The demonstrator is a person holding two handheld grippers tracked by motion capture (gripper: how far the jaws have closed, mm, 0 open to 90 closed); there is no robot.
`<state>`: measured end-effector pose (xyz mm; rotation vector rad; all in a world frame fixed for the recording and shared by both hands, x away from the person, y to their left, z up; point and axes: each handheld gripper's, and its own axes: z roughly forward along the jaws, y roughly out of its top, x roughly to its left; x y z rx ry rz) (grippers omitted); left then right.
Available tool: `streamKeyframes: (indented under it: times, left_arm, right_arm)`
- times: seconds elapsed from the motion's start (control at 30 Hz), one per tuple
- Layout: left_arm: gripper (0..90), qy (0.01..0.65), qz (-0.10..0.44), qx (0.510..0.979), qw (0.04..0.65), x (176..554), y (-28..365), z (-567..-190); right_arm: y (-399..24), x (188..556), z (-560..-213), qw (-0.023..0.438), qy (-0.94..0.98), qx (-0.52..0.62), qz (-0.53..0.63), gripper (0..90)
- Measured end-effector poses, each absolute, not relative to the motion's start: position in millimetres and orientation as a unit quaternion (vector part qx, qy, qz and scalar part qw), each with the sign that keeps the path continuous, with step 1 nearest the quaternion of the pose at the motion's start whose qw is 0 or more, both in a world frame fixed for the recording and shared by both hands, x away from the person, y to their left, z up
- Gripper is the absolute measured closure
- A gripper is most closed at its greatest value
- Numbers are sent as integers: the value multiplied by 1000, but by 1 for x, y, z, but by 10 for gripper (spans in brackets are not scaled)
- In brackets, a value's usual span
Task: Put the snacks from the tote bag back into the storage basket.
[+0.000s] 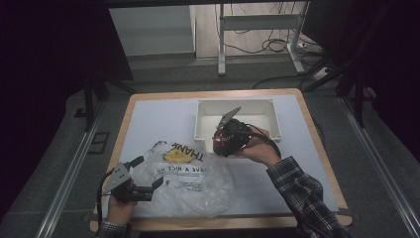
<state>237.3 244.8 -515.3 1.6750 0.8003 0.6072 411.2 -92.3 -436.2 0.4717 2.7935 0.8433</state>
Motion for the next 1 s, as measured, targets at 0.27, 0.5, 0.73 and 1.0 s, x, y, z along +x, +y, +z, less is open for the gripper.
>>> streamKeyframes:
  times: [0.27, 0.5, 0.73, 1.0]
  left_arm:
    - [0, 339, 258, 710, 561, 237, 245, -515]
    - [0, 338, 259, 710, 561, 237, 245, -515]
    - [0, 337, 260, 709, 562, 237, 245, -515]
    - [0, 336, 262, 709, 562, 236, 245, -514]
  right_arm:
    - [-90, 423, -441, 96, 939, 164, 286, 259]
    - [-86, 433, -445, 95, 940, 160, 287, 259]
    - [-82, 441, -447, 96, 941, 163, 281, 259]
    - [-78, 452, -452, 92, 942, 166, 276, 259]
